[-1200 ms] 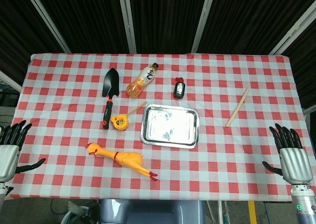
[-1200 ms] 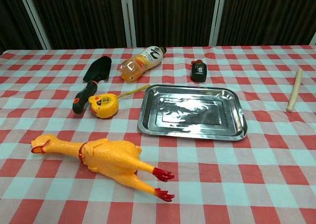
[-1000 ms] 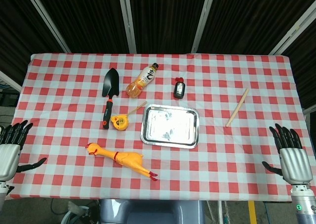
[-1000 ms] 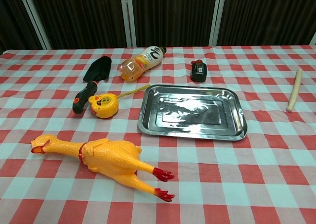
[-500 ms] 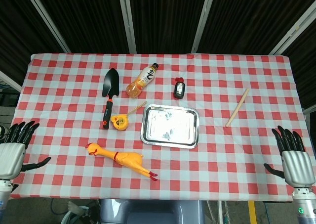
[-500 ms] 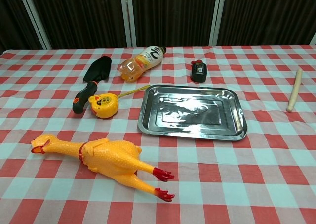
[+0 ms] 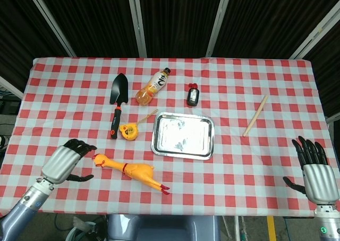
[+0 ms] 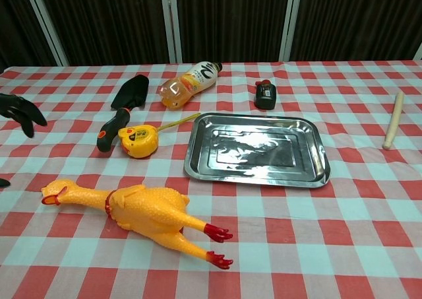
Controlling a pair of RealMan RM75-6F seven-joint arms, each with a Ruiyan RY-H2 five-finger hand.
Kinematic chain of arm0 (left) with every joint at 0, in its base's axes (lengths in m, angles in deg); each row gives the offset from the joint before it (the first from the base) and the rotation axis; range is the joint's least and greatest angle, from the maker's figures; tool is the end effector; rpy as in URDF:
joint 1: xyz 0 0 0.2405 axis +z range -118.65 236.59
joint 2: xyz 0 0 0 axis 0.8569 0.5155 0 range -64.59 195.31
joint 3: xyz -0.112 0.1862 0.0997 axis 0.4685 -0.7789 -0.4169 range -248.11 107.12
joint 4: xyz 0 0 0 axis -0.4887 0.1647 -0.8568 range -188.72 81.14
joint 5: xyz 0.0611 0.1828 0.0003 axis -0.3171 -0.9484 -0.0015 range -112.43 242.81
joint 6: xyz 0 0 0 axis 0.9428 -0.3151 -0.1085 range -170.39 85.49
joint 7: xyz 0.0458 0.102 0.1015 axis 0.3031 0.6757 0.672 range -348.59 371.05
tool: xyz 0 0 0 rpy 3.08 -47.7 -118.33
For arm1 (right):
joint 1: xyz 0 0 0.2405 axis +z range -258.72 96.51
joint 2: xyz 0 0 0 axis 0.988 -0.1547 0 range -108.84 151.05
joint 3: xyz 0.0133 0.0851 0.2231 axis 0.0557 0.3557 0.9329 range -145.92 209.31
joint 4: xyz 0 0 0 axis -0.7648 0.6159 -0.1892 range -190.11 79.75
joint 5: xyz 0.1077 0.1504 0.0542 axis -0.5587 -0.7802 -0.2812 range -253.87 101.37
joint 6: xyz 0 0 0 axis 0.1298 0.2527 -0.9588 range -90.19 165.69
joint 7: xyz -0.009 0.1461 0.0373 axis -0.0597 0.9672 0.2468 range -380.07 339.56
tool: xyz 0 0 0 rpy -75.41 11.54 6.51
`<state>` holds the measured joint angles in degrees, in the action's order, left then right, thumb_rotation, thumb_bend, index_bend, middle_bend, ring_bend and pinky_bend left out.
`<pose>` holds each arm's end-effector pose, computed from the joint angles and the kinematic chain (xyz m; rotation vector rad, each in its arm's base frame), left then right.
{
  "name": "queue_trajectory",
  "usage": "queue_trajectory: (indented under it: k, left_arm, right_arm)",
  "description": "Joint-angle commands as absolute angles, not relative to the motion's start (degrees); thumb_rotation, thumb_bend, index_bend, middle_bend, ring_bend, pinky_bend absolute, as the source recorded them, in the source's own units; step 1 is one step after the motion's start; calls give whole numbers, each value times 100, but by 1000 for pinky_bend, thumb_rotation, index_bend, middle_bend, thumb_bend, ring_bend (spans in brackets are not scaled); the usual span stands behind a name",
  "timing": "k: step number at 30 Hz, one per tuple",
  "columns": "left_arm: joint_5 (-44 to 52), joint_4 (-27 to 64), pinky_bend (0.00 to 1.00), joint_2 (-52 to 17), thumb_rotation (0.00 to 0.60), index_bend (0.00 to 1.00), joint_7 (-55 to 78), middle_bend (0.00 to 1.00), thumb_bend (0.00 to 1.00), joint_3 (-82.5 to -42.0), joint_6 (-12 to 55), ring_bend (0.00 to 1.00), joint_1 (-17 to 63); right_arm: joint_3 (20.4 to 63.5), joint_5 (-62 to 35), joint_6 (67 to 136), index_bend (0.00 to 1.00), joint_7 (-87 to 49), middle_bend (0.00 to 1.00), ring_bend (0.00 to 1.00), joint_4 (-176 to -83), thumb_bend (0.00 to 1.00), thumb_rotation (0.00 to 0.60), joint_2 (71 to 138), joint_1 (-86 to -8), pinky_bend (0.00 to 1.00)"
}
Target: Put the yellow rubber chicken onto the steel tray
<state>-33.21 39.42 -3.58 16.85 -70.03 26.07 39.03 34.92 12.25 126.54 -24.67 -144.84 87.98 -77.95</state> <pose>-0.2143 0.2278 0.0851 -1.9463 -0.7857 -0.9587 -0.2888 -0.1779 0.1644 1.3857 -0.7944 0.8928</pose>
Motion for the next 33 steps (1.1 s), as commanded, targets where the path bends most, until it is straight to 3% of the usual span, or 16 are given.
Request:
queue_trajectory:
  k: [1,6,19,25,33]
  left_arm:
    - [-3325,3782,270,-620,600,253,1703,336,3,-7034,2017,255,3488]
    - [-3170,3471,388,-1090,600,212,1877,312,0,-6990,1554,255,3167]
    - [-2885,3029,389,-1769,600,231,2068,327,4,-7043,1224,269,2864]
    - [-2733,2883,389,-1973,600,244,2092,335,76,-7082,1080,279,2767]
    - [-2506,2722,389,-2238,600,235,2084,338,77,-7053,967,282,2647]
  right_arm:
    - [3490,1225,12661,0,-2459,0,0,-14482,21,600,8804,-7802,34]
    - [3498,1181,12655,0,-2424,0,0,-14440,20,600,8829,-7822,35]
    - [3516,1111,12585,0,-2305,0,0,-14363,20,600,8810,-7822,35]
    - [3522,1056,12562,0,-2241,0,0,-14279,20,600,8832,-7839,34]
    - [3500,1049,12566,0,-2175,0,0,-14216,21,600,8850,-7874,34]
